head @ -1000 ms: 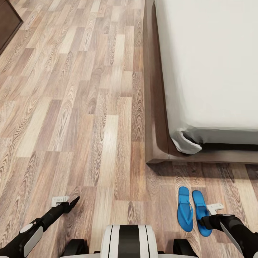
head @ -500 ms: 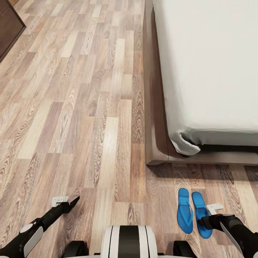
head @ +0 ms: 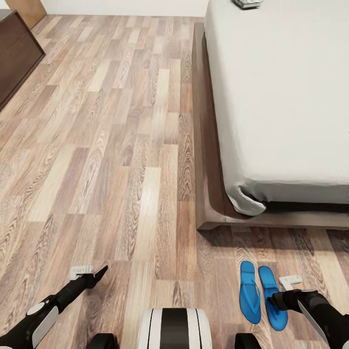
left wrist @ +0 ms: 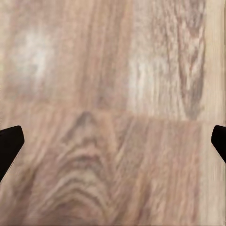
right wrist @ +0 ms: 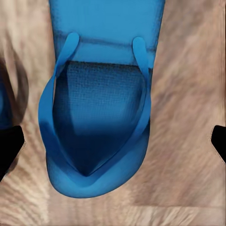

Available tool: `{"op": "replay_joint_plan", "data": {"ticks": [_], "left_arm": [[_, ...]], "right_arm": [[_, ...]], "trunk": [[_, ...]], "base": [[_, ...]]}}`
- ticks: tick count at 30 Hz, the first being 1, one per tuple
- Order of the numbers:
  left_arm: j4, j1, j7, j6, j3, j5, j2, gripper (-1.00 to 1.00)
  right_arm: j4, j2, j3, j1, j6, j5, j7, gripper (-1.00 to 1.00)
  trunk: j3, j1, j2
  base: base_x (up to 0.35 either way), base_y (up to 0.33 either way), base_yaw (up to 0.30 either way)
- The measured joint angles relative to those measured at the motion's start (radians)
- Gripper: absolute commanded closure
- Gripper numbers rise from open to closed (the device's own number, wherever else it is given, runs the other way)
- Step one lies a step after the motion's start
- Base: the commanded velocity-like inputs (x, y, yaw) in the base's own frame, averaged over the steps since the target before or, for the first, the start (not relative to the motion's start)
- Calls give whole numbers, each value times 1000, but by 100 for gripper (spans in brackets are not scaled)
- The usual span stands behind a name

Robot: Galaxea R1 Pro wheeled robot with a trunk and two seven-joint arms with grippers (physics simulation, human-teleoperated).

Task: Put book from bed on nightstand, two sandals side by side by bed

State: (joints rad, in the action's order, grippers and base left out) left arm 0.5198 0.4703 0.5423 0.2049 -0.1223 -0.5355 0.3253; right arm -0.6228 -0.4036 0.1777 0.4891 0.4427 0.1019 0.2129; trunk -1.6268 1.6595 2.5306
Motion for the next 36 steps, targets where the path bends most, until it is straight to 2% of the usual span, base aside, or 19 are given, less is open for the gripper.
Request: {"op": "replay_joint_plan", "data": {"ticks": [5,11,12,14,16,17,18,19,20,21,22,24,26,28,29,31,36], "left_arm": [[0,0,0,0,0,0,-10,-100],[0,0,1,0,0,0,-19,-100],[0,0,3,0,0,0,-21,-100],[-1,0,4,0,0,0,-21,-100],[-1,0,6,0,0,-1,-21,-100],[-1,0,7,0,0,-1,-21,-100],[-1,0,8,0,0,-1,-20,-100],[-2,0,9,0,0,-1,-20,-100],[-4,0,10,0,0,-1,-20,-100],[-6,0,10,0,0,-1,-20,-100],[-15,0,12,1,0,-1,-20,-100],[-26,0,13,1,0,-2,-19,-100],[-46,0,15,2,0,-2,-17,-100],[-55,0,16,3,1,-2,-15,-100],[-61,0,20,3,1,-2,-14,-100],[-95,0,74,3,2,-2,-12,-100],[-143,0,132,2,2,-1,-12,-100]], "right_arm": [[-9,-1,-1,0,-4,0,3,-100],[-95,-1,0,-3,-14,4,7,-100],[-115,-3,-4,-6,-76,15,15,-100],[-118,-6,-5,-7,-124,35,27,-100],[-117,-12,-6,-10,-220,131,75,-100],[-116,-14,-7,-11,-239,160,93,-100],[-115,-20,-7,-11,-264,219,134,-100],[-113,-24,-7,-11,-274,248,160,-100],[-105,-38,-8,-12,-288,299,213,-100],[-98,-48,-8,-12,-293,322,243,-100],[-74,-71,-8,-12,-300,359,300,-100],[-37,-98,-8,-13,-305,385,353,-100],[44,-142,-9,-13,-310,412,426,-100],[92,-160,-9,-13,-312,423,455,-100],[112,-167,-9,-13,-314,427,465,-100],[148,-177,-8,-13,-315,431,478,-100],[230,-180,-8,-13,-317,432,491,-100]], "trunk": [[19,-2,-1],[43,-5,-3],[46,-5,-3],[54,-6,-3],[62,-7,-4],[66,-8,-4],[70,-8,-4],[73,-9,-4],[77,-9,-5],[81,-9,-5],[85,-10,-5],[93,-11,-6],[101,-12,-6],[108,-13,-7],[112,-13,-7],[120,-14,-7],[139,-16,-8]], "base": [[0,0,0],[0,0,0],[0,0,0],[0,0,0],[0,0,0],[0,0,0],[0,0,0],[0,0,0],[0,0,0],[0,0,0],[0,0,0],[0,0,0],[0,0,0],[0,0,0],[0,0,0],[0,0,0],[0,0,0]]}}
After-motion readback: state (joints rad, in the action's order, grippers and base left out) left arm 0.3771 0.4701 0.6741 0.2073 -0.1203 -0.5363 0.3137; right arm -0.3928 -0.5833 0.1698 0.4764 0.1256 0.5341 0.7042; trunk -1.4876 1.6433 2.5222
